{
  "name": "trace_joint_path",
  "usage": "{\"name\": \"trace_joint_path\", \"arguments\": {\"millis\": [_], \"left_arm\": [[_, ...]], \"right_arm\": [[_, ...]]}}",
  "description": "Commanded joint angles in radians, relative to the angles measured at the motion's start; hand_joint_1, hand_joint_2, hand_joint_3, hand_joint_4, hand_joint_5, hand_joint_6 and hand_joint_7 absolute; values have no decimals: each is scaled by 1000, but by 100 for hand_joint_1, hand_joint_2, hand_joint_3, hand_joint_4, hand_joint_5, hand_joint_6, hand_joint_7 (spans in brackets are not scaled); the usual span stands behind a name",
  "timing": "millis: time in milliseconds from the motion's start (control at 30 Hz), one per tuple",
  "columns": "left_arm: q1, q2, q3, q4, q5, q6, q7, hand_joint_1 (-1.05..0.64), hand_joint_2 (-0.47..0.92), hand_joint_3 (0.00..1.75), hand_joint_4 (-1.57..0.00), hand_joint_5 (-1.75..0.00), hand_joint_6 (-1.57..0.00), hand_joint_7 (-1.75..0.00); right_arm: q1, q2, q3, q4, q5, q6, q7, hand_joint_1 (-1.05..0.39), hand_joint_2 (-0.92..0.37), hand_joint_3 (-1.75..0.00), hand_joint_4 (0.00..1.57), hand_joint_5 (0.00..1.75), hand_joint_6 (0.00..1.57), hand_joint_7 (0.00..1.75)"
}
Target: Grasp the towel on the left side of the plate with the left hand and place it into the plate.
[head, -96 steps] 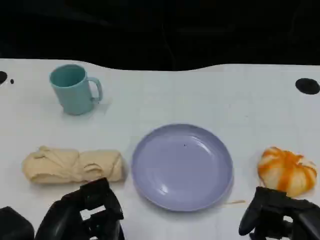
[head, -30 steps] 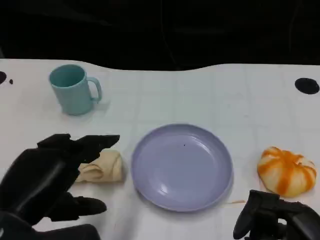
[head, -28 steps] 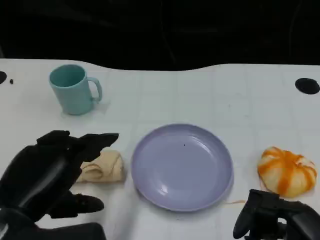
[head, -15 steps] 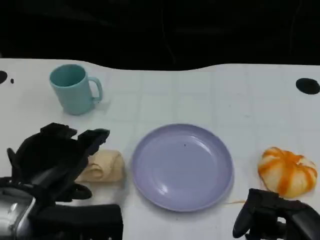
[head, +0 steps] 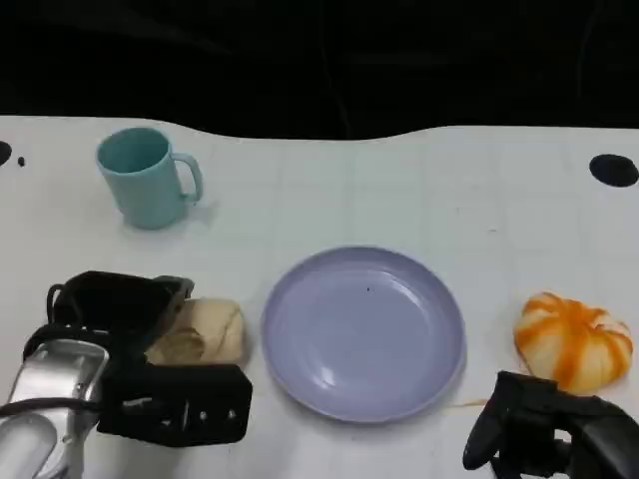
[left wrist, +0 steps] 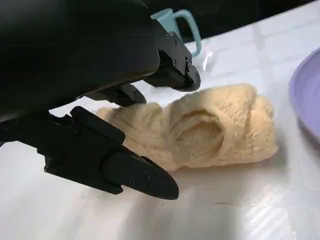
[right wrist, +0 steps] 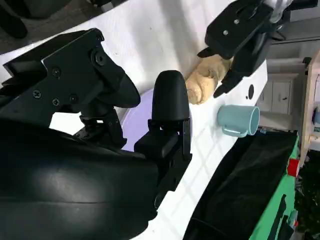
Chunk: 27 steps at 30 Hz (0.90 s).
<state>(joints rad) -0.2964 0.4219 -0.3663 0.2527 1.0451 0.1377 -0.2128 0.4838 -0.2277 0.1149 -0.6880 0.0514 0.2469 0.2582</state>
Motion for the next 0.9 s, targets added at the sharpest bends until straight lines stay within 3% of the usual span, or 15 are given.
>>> {"name": "trace_joint_path", "arguments": {"millis": [33,133,200,267,300,333,367,400,467,567,633,767,900], "left_arm": [[-65,-18,-39,155,-23,-8,61,-53,91,1,-52,-7,-36,-1],[-91,-30,-48,239,-68,-31,99,-46,92,6,-57,-7,-41,-2],[-96,-38,-40,287,-110,-58,151,-38,92,10,-72,-14,-49,-5],[-99,-39,-33,341,-148,-108,234,-30,92,13,-73,-65,-71,-4],[-101,-38,-32,365,-163,-130,270,-26,92,18,-78,-77,-91,-8],[-104,-32,-38,387,-168,-151,304,-25,92,20,-81,-80,-99,-9],[-107,-27,-45,406,-168,-168,340,-28,92,21,-76,-116,-103,-28],[-109,-24,-49,421,-169,-180,364,-27,92,20,-75,-151,-86,-85],[-114,-20,-52,442,-175,-196,395,-25,92,23,-78,-170,-74,-126],[-109,-13,-46,435,-190,-201,436,-22,92,21,-80,-174,-61,-156],[-104,-4,-40,420,-199,-215,473,-22,92,19,-81,-174,-57,-166],[-85,7,-3,363,-234,-247,548,-23,91,16,-82,-175,-52,-173],[-66,2,35,271,-276,-246,550,-18,91,23,-86,-175,-59,-175]], "right_arm": [[-1,-5,-5,-10,15,17,2,4,-57,-121,75,175,60,151],[1,-3,-1,-13,11,16,-1,5,-59,-120,74,175,59,152],[1,-3,3,-17,8,17,-2,5,-59,-119,73,175,59,152],[0,-4,7,-20,-2,15,-4,3,-59,-117,73,175,58,152],[0,-4,9,-21,-5,14,-5,3,-59,-117,73,175,58,152],[-1,-3,10,-23,-5,19,-6,3,-59,-116,73,175,58,152],[-1,-1,11,-25,-3,26,-8,2,-59,-116,73,175,58,152],[-2,1,13,-26,-1,32,-9,1,-59,-115,73,175,58,152],[-3,1,17,-27,0,37,-11,1,-60,-114,73,175,58,152],[-4,4,24,-35,-1,47,-17,1,-60,-114,73,175,58,152],[-3,6,29,-40,0,51,-22,2,-60,-114,72,175,58,152],[-4,8,37,-49,-2,64,-31,1,-59,-114,72,175,58,152],[-4,7,42,-57,2,78,-33,0,-59,-114,71,175,58,152]]}}
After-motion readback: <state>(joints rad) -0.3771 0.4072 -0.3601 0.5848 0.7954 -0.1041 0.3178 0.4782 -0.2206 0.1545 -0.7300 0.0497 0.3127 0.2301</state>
